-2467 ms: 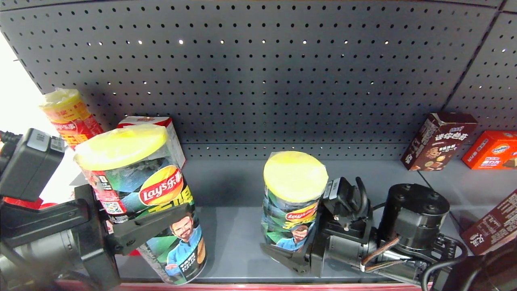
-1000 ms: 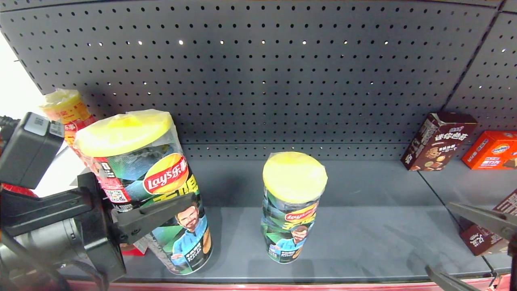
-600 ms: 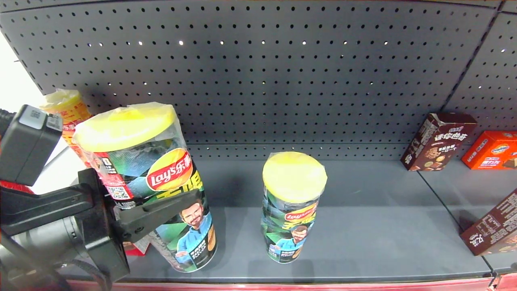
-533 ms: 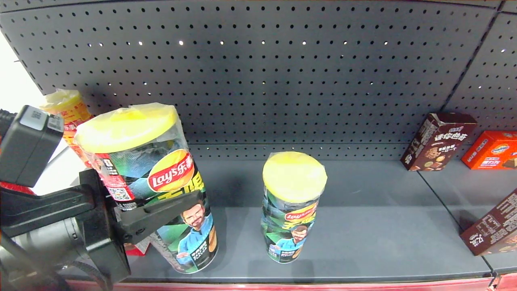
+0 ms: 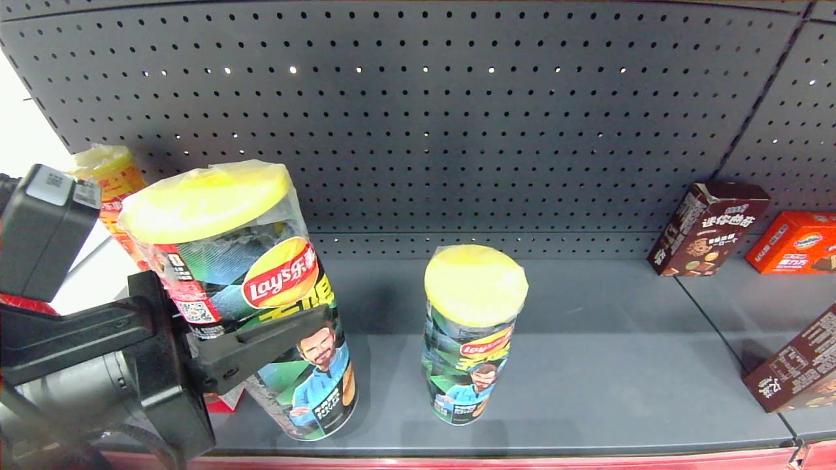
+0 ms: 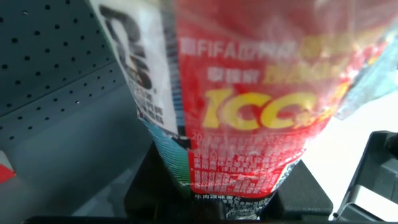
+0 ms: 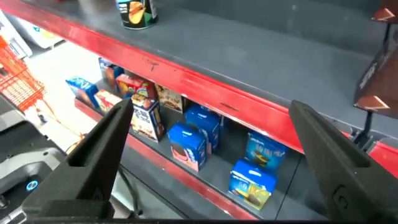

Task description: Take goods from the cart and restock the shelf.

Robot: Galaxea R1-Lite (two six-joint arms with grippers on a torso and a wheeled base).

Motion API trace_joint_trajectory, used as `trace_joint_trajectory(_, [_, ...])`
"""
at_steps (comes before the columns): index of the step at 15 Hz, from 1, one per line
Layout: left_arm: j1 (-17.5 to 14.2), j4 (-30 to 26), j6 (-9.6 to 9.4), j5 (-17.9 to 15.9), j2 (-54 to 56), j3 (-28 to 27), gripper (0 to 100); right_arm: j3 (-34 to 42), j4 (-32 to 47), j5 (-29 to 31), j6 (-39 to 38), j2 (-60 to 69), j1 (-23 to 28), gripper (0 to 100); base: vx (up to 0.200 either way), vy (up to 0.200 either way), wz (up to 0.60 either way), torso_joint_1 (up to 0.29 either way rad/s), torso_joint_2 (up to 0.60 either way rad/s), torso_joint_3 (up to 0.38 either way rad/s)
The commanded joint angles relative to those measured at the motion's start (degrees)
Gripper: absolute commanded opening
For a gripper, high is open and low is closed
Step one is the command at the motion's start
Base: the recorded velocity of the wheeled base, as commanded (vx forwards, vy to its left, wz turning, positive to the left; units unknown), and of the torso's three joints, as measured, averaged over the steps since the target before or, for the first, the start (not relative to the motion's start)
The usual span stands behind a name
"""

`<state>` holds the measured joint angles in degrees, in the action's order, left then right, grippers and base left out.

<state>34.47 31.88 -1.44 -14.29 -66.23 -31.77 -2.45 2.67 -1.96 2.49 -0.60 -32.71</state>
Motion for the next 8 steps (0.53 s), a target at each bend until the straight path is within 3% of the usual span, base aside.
trace_joint_trajectory(1, [0.2, 0.0, -0.06, 0.5, 0.2, 0.3, 0, -0.1, 0.1, 0.1, -0.1, 0.6, 0.2, 100, 0.0, 0.0, 0.0, 0.0, 0.0, 0.0])
trace_joint_trajectory(3, [0.2, -0.1, -0.14, 0.7, 0.2, 0.4, 0, 0.0, 0.1, 2.7, 0.1, 0.6, 0.5, 100, 0.0, 0.0, 0.0, 0.0, 0.0, 0.0])
trace_joint_trajectory(5, [0.3, -0.1, -3.13, 0.6, 0.1, 0.2, 0, 0.2, -0.5, 3.5, -0.4, 0.6, 0.3, 100, 0.0, 0.0, 0.0, 0.0, 0.0, 0.0])
trace_joint_trajectory(8, [0.5, -0.1, -3.48, 0.0, 0.2, -0.1, 0, 1.1, -2.9, 5.0, -0.7, 0.6, -0.2, 100, 0.0, 0.0, 0.0, 0.0, 0.0, 0.0])
